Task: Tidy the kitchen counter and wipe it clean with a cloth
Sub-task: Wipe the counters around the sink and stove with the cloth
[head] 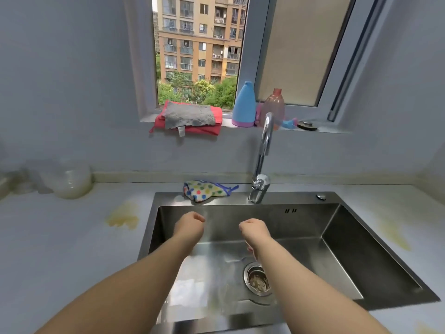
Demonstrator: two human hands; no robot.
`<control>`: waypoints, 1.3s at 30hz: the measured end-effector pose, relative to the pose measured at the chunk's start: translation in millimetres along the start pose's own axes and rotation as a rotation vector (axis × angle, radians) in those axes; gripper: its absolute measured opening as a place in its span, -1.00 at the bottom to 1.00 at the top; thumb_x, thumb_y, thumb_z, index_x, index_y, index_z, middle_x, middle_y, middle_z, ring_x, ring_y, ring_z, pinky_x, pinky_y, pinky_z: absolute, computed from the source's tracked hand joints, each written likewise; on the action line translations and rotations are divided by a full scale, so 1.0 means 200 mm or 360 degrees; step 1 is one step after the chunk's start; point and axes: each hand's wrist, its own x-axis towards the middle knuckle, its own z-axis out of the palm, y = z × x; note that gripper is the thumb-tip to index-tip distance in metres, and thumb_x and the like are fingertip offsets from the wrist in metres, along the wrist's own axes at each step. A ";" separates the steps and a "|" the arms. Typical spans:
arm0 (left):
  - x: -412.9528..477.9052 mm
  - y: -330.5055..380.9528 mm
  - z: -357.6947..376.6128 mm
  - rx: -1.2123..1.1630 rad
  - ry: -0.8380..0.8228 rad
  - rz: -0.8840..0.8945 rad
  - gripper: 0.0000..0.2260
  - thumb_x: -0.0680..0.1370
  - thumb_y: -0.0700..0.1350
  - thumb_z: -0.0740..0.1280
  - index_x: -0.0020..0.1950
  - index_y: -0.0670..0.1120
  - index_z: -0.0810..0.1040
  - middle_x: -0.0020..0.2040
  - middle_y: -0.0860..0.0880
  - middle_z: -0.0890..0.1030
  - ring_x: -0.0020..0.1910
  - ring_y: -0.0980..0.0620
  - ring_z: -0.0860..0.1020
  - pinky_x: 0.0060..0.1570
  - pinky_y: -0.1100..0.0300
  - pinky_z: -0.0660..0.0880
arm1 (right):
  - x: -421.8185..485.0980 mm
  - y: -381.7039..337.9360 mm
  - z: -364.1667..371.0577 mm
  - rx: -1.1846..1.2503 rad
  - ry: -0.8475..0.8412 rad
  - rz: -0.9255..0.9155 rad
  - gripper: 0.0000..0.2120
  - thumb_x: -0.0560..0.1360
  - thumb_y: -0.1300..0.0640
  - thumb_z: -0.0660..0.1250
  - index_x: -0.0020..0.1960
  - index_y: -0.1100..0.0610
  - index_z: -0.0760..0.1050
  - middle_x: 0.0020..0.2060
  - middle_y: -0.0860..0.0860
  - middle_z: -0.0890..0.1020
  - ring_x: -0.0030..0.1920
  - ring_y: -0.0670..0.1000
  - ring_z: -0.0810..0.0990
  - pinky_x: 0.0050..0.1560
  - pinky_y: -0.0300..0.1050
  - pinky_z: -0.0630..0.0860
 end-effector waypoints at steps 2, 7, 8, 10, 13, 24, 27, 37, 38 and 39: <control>0.15 0.00 0.00 0.0089 0.0023 0.0030 -0.73 0.56 -0.32 0.07 0.07 -0.07 0.51 0.11 -0.10 0.52 -0.05 -0.03 0.44 -0.10 0.17 0.37 | 0.16 -0.08 0.04 -0.0135 0.0017 -0.0063 -0.78 0.51 0.28 0.13 -0.02 0.12 0.52 -0.06 0.11 0.53 -0.06 0.12 0.44 -0.03 -0.12 0.39; 0.50 -0.03 -0.02 0.0823 0.0105 0.0457 -0.53 0.55 -0.19 0.18 0.46 -0.02 0.24 0.49 -0.09 0.20 0.46 -0.09 0.16 0.37 0.05 0.23 | 0.45 -0.18 0.15 -0.1111 -0.0074 -0.0181 -0.56 0.56 0.09 0.12 0.42 0.13 0.28 0.45 0.09 0.26 0.44 0.12 0.21 0.39 0.04 0.24; 0.56 -0.04 -0.02 0.1012 0.0086 0.0555 -0.47 0.56 -0.12 0.19 0.51 0.00 0.13 0.54 -0.06 0.05 0.52 -0.09 -0.01 0.46 0.03 0.09 | 0.49 -0.17 0.19 -0.1390 -0.0111 -0.0257 -0.49 0.56 0.05 0.13 0.48 0.12 0.17 0.52 0.05 0.10 0.52 0.12 0.02 0.44 0.08 0.14; 0.66 -0.05 0.00 0.1246 0.0000 0.0651 -0.39 0.56 -0.04 0.20 0.54 0.01 -0.02 0.56 -0.04 -0.14 0.54 -0.09 -0.18 0.49 0.00 -0.07 | 0.56 -0.15 0.25 -0.1599 -0.0176 -0.0302 -0.39 0.57 0.02 0.15 0.53 0.12 0.00 0.55 0.03 -0.11 0.54 0.10 -0.19 0.48 0.09 0.02; 0.79 -0.06 0.02 0.1453 -0.0137 0.0671 -0.35 0.57 -0.05 0.18 0.55 0.03 -0.12 0.56 -0.05 -0.20 0.53 -0.11 -0.21 0.48 -0.04 -0.08 | 0.67 -0.15 0.30 -0.1638 -0.0250 -0.0254 -0.35 0.58 0.03 0.14 0.55 0.13 -0.11 0.55 0.01 -0.16 0.54 0.09 -0.19 0.50 0.06 -0.03; 0.92 -0.18 0.11 0.1719 0.0195 0.1145 -0.42 -0.01 -0.14 0.63 0.00 -0.09 0.68 -0.02 -0.09 0.69 0.05 -0.08 0.65 0.21 -0.13 0.35 | 0.80 -0.18 0.33 -0.1858 -0.0391 -0.0293 -0.40 0.53 0.15 0.08 0.53 0.18 0.00 0.52 0.05 0.11 0.53 0.06 0.02 0.50 0.02 -0.08; 0.94 -0.20 0.09 0.1550 0.0237 0.1186 -0.53 -0.04 -0.22 0.64 -0.16 -0.08 0.70 -0.17 -0.05 0.70 -0.11 -0.06 0.69 0.13 -0.02 0.42 | 0.81 -0.21 0.34 -0.1902 -0.0393 -0.0308 -0.44 0.54 0.15 0.06 0.52 0.22 0.06 0.51 0.07 0.16 0.53 0.06 0.03 0.51 0.02 -0.09; 0.69 -0.05 -0.06 0.0743 0.0010 0.0494 -0.72 0.61 -0.20 0.15 0.26 -0.04 0.51 0.21 -0.06 0.57 0.17 -0.07 0.50 -0.03 0.20 0.38 | 0.72 -0.17 0.19 -0.1230 -0.0279 -0.0300 -0.45 0.48 0.22 0.13 0.46 0.05 0.18 0.41 0.11 0.34 0.44 0.10 0.26 0.43 -0.04 0.18; 0.66 -0.03 -0.06 0.0668 0.0034 0.0478 -0.73 0.61 -0.21 0.14 0.25 -0.04 0.51 0.18 -0.04 0.58 0.15 -0.04 0.50 -0.08 0.23 0.35 | 0.69 -0.17 0.19 -0.1168 -0.0229 -0.0375 -0.42 0.48 0.19 0.18 0.47 0.04 0.14 0.39 0.08 0.35 0.41 0.09 0.30 0.39 -0.05 0.23; 0.63 -0.02 -0.07 0.0602 0.0052 0.0454 -0.73 0.61 -0.21 0.14 0.23 -0.04 0.52 0.15 -0.02 0.58 0.13 -0.02 0.50 -0.11 0.25 0.33 | 0.66 -0.17 0.19 -0.1133 -0.0245 -0.0449 -0.36 0.47 0.16 0.24 0.50 0.01 0.09 0.40 0.02 0.33 0.41 0.07 0.30 0.36 -0.05 0.26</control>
